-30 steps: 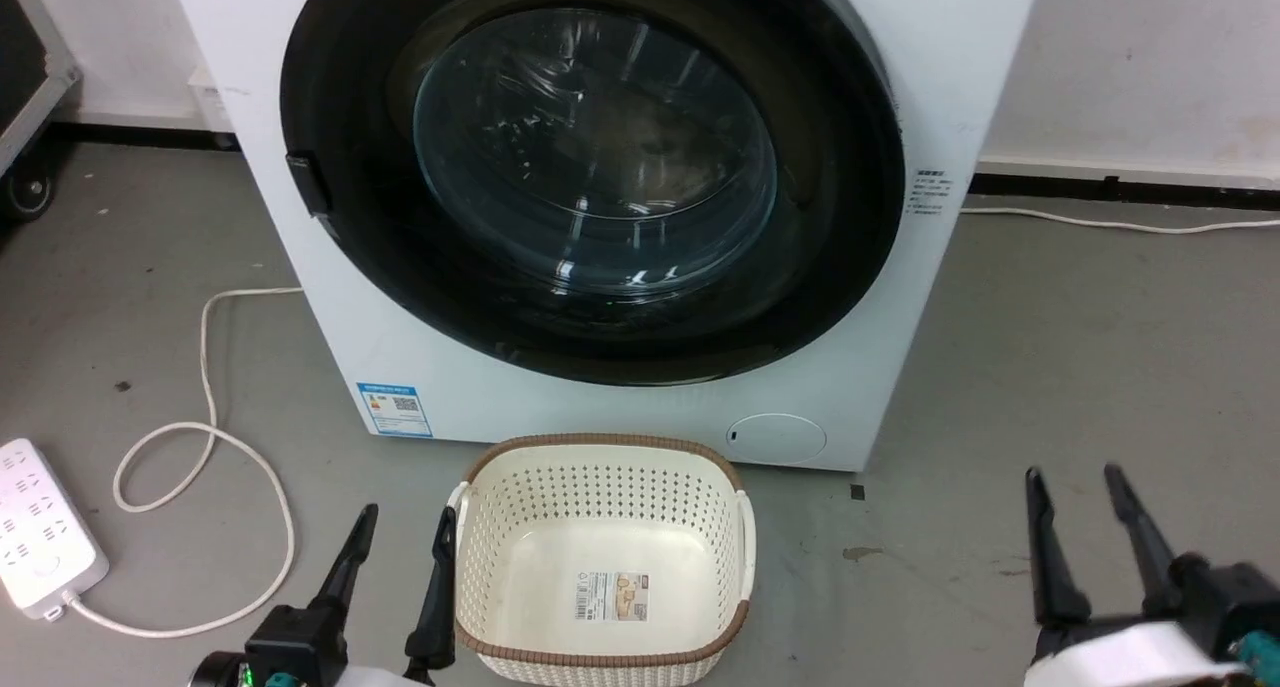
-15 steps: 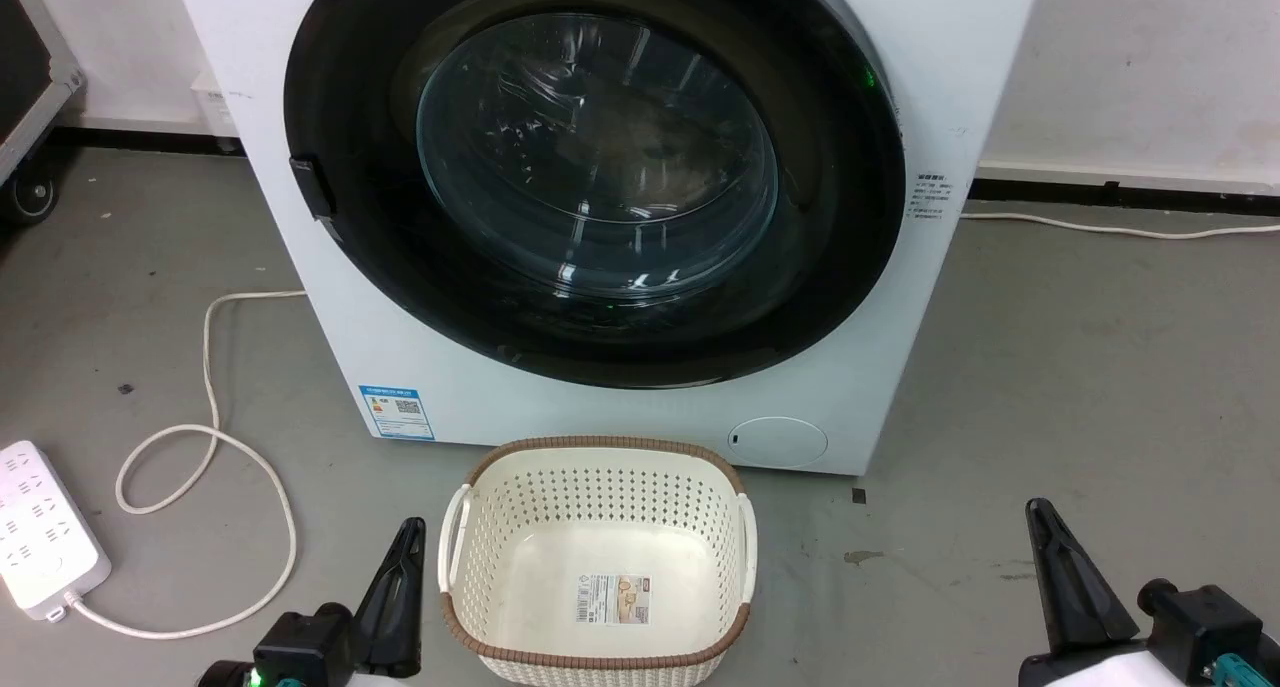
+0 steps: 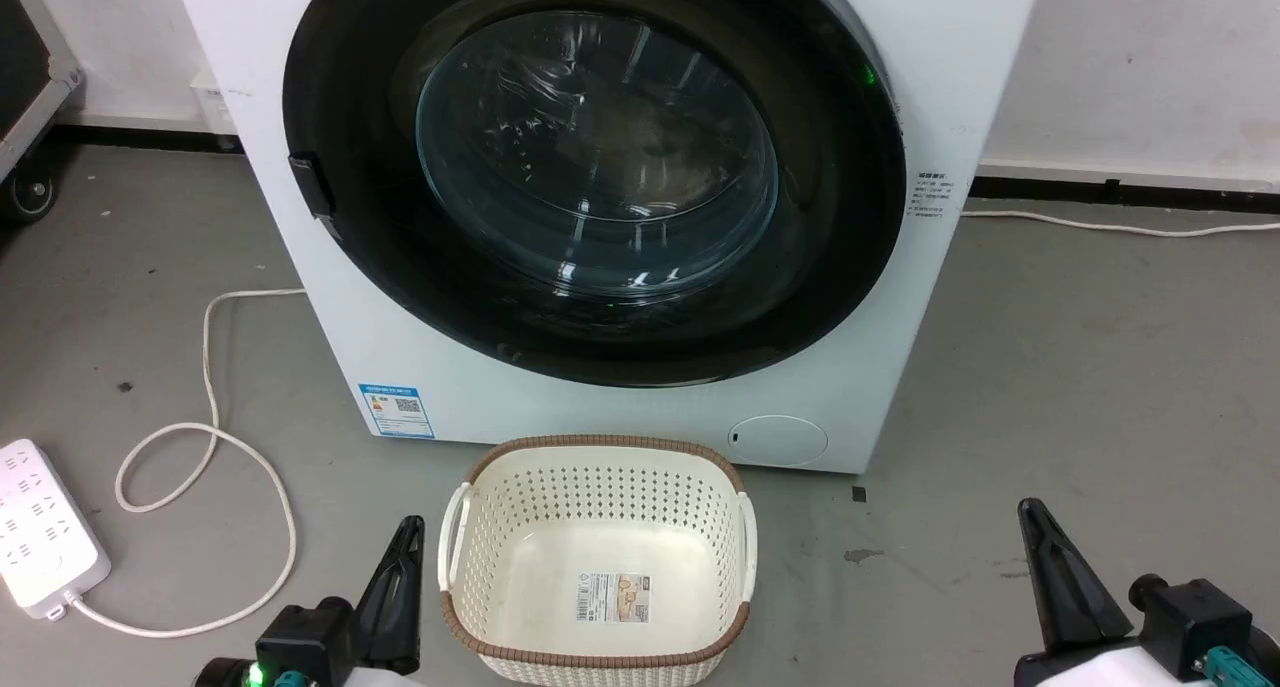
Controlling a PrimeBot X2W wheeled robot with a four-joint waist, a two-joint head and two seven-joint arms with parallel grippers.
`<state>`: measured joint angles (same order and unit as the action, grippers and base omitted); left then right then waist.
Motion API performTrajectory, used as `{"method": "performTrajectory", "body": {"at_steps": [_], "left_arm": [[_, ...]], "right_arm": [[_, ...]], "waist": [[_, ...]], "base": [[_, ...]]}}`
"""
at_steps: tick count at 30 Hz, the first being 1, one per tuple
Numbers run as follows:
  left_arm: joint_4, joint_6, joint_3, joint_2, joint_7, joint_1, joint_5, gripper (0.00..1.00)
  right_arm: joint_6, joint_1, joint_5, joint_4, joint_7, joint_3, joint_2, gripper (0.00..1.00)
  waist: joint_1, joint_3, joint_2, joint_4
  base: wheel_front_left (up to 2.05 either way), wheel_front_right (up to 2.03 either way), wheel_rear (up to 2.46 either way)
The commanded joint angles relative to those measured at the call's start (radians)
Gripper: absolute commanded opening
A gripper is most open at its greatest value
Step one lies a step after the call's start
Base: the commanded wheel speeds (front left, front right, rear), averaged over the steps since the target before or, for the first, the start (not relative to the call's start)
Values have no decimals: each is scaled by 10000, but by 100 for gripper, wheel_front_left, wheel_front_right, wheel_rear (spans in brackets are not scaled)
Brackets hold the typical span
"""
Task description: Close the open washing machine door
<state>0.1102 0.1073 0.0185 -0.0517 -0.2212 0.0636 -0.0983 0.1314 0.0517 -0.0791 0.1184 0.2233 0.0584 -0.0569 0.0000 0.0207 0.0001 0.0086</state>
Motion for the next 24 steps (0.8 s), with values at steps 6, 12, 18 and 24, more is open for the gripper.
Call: {"method": "performTrajectory", "body": {"at_steps": [6, 12, 18, 24], "left_arm": [[-107, -129, -23, 1, 146, -109, 124, 0], [-166, -185, -33, 2, 268, -140, 175, 0], [-225, -241, -42, 3, 391, -172, 226, 0], [-284, -297, -52, 3, 513, -203, 277, 0]], "right_arm": [[-1, -93, 81, -146, -160, -52, 13, 0], [-2, -118, 123, -207, -283, -83, 16, 0], [-2, -143, 165, -269, -406, -115, 19, 0], [-3, -168, 207, -331, -529, -147, 22, 0]], "waist": [[0, -13, -1, -5], [0, -24, -1, -10], [0, -36, -1, -15], [0, -47, -1, -20]], "base": [[0, 0, 0], [0, 0, 0], [0, 0, 0], [0, 0, 0]]}}
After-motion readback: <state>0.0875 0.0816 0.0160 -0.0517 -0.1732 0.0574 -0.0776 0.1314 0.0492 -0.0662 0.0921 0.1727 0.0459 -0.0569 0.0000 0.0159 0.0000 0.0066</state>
